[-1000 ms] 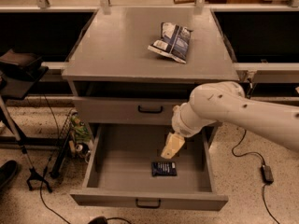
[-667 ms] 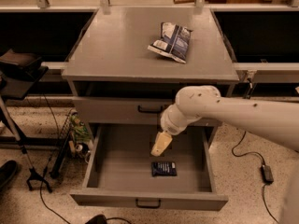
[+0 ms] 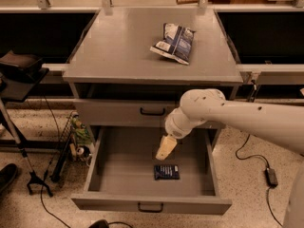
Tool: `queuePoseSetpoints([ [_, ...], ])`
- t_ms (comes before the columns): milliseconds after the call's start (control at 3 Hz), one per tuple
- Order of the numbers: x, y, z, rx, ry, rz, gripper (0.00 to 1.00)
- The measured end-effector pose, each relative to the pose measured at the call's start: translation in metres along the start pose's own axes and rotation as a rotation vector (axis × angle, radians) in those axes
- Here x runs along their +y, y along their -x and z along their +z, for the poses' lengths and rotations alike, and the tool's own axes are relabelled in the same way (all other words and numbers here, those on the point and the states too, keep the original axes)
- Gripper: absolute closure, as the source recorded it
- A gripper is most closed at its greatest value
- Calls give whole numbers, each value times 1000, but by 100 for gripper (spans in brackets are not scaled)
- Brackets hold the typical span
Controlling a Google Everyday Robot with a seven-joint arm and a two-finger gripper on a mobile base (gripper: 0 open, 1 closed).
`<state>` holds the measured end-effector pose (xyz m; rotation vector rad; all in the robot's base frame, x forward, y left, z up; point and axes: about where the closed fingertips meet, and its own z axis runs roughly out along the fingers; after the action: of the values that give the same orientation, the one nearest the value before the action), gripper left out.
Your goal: Pick rxbar blueberry from middle drawer and place on counter
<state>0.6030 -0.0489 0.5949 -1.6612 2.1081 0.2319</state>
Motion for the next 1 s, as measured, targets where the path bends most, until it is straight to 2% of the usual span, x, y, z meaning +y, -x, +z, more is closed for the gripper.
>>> queuePoseSetpoints([
  [333, -1, 1, 1, -1, 2, -9, 0],
  [1000, -1, -14, 15, 34, 34, -23, 0],
])
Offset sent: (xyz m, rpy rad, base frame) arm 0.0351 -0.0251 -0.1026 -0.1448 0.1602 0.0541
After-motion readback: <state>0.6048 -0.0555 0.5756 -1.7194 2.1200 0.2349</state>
